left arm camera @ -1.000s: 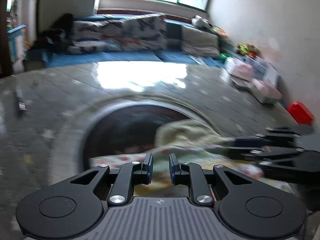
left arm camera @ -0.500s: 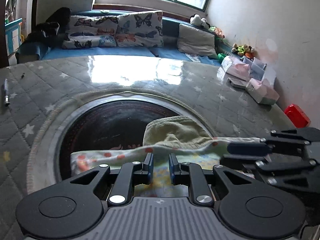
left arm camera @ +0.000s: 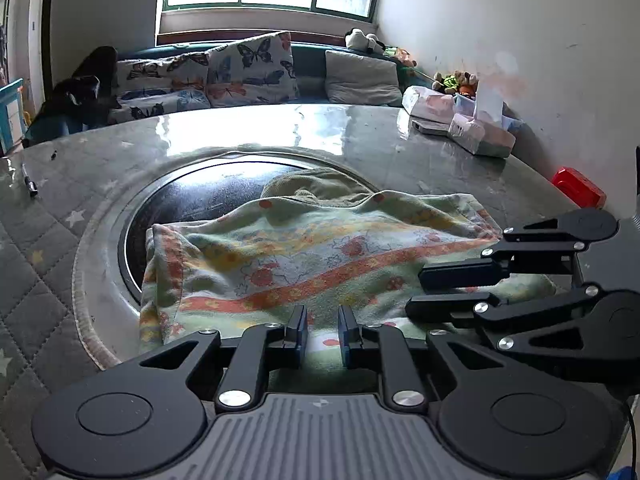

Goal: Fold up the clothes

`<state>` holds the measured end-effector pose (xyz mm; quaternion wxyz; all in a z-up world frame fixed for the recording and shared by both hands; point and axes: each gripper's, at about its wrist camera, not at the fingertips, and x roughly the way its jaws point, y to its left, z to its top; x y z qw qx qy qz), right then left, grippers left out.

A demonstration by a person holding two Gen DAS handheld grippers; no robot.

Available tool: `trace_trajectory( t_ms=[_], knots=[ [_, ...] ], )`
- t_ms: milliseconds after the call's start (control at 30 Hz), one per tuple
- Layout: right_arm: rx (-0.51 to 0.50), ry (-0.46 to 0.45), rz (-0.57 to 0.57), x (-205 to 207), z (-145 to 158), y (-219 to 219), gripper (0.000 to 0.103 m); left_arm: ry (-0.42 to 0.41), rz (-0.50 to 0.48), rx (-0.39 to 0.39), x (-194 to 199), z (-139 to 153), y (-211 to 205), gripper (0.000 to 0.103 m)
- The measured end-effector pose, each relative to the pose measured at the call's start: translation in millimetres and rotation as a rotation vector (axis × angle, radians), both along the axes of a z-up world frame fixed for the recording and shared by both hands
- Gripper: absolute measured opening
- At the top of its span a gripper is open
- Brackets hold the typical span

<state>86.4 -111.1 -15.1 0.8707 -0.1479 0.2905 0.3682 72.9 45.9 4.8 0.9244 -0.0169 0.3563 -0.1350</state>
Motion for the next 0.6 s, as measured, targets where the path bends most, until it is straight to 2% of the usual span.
trace_trajectory(
  t_ms=[100, 200, 467, 533, 600],
  knots=[
    [-0.015, -0.016, 0.010, -9, 4, -5, 0.021, -0.028, 0.034, 0.009, -4, 6, 9, 0.020],
    [-0.032, 0.017, -0.001, -7, -9, -10, 0.021, -0.008, 0.085, 0.012, -5, -2, 23, 0.021],
    [-0.036, 0.014, 0.013, -7, -8, -11, 0.021, -0.034, 0.244, 0.012, -27, -2, 50, 0.021],
    [-0.038, 0.015, 0.017, -6, -8, -12, 0.021, -0.025, 0.280, 0.013, -30, -4, 54, 0.033],
    [-0.040, 0.014, 0.020, -6, -8, -12, 0.021, -0.013, 0.305, 0.002, -33, -6, 58, 0.035]
  ],
)
